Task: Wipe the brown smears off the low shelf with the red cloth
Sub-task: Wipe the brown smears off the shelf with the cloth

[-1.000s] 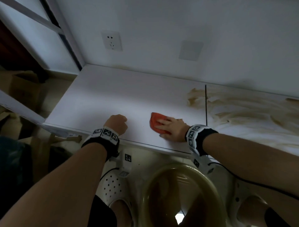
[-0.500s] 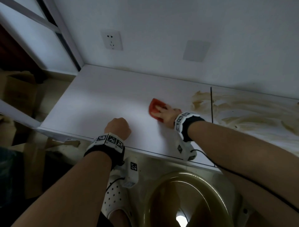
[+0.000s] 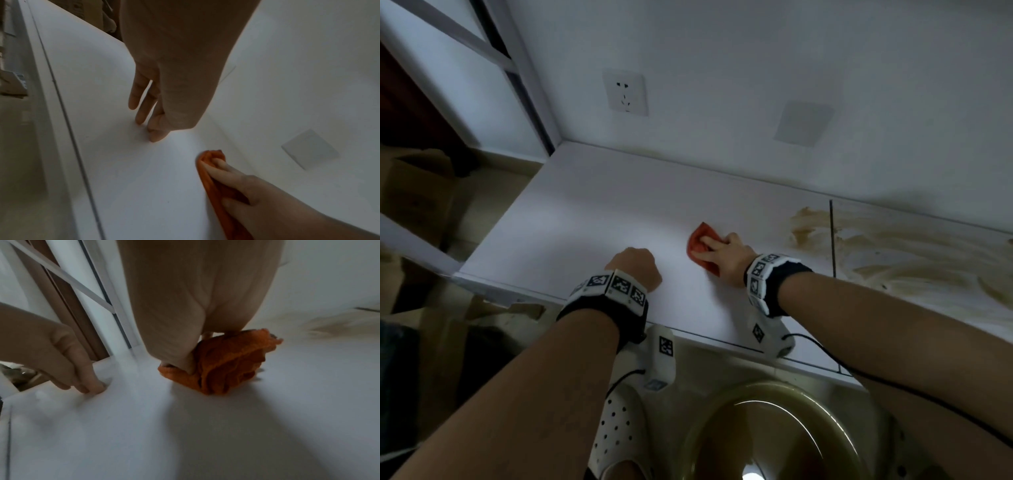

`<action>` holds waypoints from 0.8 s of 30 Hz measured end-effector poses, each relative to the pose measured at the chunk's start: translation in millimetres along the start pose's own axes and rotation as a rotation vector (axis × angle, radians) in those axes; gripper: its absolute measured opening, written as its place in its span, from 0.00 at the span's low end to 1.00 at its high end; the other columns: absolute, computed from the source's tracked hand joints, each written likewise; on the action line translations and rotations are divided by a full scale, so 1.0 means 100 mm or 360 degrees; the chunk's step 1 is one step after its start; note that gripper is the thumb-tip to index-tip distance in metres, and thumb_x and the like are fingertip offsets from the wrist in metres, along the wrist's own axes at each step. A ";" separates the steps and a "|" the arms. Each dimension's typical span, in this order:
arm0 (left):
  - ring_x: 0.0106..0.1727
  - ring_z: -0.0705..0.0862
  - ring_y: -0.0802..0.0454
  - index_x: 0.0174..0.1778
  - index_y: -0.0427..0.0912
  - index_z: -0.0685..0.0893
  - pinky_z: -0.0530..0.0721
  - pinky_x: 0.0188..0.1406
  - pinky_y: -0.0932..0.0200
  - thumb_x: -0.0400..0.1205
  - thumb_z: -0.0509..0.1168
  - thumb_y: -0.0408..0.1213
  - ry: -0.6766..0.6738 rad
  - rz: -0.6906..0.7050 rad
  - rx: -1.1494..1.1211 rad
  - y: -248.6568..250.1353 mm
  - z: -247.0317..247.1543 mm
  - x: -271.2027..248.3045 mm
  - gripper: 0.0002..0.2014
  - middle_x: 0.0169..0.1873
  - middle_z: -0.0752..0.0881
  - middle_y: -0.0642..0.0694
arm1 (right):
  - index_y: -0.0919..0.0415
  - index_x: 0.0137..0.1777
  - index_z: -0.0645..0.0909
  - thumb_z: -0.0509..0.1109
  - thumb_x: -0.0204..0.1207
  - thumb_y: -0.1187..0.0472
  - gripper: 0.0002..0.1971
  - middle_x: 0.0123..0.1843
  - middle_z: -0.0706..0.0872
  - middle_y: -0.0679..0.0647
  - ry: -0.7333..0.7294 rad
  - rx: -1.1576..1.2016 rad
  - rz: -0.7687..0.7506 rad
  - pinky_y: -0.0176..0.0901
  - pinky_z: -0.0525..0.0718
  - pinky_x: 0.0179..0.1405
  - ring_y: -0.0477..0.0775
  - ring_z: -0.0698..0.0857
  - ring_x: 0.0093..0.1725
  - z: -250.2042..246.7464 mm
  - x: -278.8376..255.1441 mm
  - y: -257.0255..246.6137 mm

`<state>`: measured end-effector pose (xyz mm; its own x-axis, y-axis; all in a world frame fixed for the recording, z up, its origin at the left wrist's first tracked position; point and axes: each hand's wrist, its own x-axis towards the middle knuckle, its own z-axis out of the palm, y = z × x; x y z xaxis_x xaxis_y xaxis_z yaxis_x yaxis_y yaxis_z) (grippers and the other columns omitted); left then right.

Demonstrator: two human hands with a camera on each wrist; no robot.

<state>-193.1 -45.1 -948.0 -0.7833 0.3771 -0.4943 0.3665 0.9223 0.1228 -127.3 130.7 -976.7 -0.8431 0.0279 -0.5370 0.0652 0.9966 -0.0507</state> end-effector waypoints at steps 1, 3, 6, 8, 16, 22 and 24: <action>0.55 0.85 0.40 0.48 0.29 0.84 0.82 0.52 0.55 0.80 0.56 0.29 -0.0021 0.0018 0.0028 0.00 0.00 0.01 0.12 0.52 0.86 0.36 | 0.36 0.81 0.51 0.55 0.84 0.61 0.30 0.85 0.44 0.44 -0.0022 -0.0021 0.0005 0.63 0.69 0.73 0.67 0.56 0.78 -0.05 0.06 -0.02; 0.55 0.85 0.41 0.49 0.30 0.84 0.82 0.51 0.56 0.80 0.56 0.29 -0.0034 0.0050 0.0087 0.00 -0.01 0.03 0.12 0.52 0.86 0.36 | 0.36 0.82 0.49 0.55 0.84 0.62 0.31 0.85 0.43 0.43 -0.0061 -0.0020 0.0041 0.65 0.65 0.75 0.68 0.54 0.79 -0.15 0.17 -0.01; 0.51 0.85 0.42 0.36 0.34 0.79 0.82 0.50 0.56 0.79 0.56 0.29 -0.0042 0.0074 0.0150 0.02 -0.04 0.06 0.09 0.48 0.85 0.37 | 0.36 0.82 0.49 0.51 0.86 0.59 0.28 0.86 0.44 0.45 -0.0047 -0.0007 0.0094 0.66 0.59 0.77 0.70 0.53 0.80 -0.23 0.32 0.12; 0.49 0.84 0.42 0.28 0.36 0.72 0.82 0.49 0.56 0.79 0.56 0.30 -0.0048 0.0059 0.0145 0.00 -0.06 0.09 0.13 0.42 0.82 0.39 | 0.37 0.82 0.49 0.50 0.86 0.58 0.27 0.86 0.44 0.45 -0.0013 0.0016 0.0172 0.66 0.59 0.78 0.70 0.53 0.80 -0.24 0.36 0.25; 0.42 0.78 0.46 0.26 0.39 0.69 0.78 0.45 0.58 0.80 0.57 0.31 -0.0061 0.0069 0.0186 0.01 -0.07 0.10 0.14 0.28 0.72 0.46 | 0.46 0.84 0.44 0.50 0.86 0.63 0.29 0.86 0.43 0.52 -0.0002 0.0101 0.0620 0.57 0.55 0.80 0.73 0.57 0.79 -0.17 0.01 0.77; 0.44 0.80 0.45 0.26 0.39 0.69 0.81 0.49 0.58 0.79 0.57 0.31 -0.0053 0.0070 0.0223 0.08 -0.06 0.09 0.14 0.29 0.74 0.46 | 0.36 0.81 0.53 0.54 0.85 0.56 0.27 0.86 0.47 0.43 0.0112 0.0163 0.0261 0.56 0.65 0.76 0.69 0.63 0.75 0.00 -0.06 0.38; 0.50 0.84 0.43 0.31 0.35 0.73 0.82 0.49 0.57 0.79 0.57 0.31 -0.0080 0.0073 0.0234 0.09 -0.07 0.07 0.11 0.38 0.81 0.43 | 0.34 0.80 0.55 0.55 0.85 0.55 0.26 0.85 0.48 0.41 0.0110 0.0119 0.0062 0.59 0.67 0.74 0.68 0.63 0.73 0.00 0.02 0.12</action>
<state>-199.1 -33.7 -944.0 -0.7392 0.4107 -0.5338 0.4739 0.8803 0.0211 -128.2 142.4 -978.1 -0.8739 0.0741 -0.4804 0.1360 0.9861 -0.0954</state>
